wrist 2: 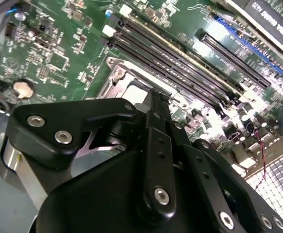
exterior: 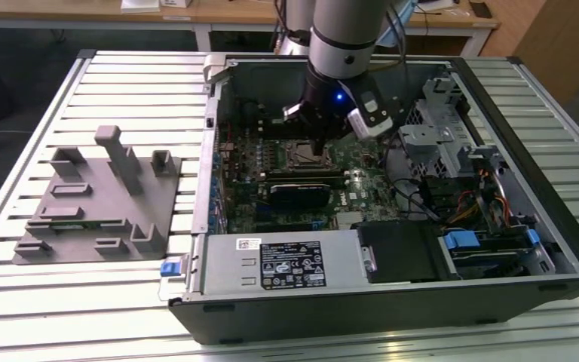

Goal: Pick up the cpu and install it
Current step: 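Install the second cpu locking lever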

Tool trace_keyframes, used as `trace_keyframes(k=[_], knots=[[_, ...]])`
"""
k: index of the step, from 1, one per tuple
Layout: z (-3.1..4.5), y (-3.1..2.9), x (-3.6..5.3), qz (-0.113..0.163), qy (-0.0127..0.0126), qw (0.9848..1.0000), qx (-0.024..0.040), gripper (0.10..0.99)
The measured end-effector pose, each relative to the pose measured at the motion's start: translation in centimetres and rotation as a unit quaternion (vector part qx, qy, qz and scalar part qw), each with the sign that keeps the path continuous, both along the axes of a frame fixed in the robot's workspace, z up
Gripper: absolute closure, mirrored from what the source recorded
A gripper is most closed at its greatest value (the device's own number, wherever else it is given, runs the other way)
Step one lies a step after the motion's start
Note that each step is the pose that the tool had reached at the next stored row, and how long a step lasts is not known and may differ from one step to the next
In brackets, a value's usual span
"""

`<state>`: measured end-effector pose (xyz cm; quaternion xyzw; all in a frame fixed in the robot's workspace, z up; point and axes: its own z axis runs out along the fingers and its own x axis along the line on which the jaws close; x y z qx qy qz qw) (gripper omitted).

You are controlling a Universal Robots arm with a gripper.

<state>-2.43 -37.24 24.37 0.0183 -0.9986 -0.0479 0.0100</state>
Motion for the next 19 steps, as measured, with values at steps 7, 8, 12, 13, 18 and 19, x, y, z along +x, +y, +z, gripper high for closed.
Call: trace_keyframes(k=[7, 8, 12, 13, 18, 19], knots=[[-0.41, -0.17, -1.02, 0.000, 0.0004, 1.0000, 0.0000, 0.980], [-0.46, -0.23, -1.04, 0.000, 0.0004, 1.0000, 0.0000, 0.980], [-0.67, -0.30, -1.53, 0.000, 0.0004, 1.0000, 0.0000, 0.980], [-0.73, -0.33, -1.65, 0.000, 0.0004, 1.0000, 0.0000, 0.980], [-1.05, -0.42, -2.44, 0.000, 0.0004, 1.0000, 0.0005, 0.980], [-1.16, -0.47, -2.44, 0.000, 0.0004, 1.0000, 0.0007, 0.980]])
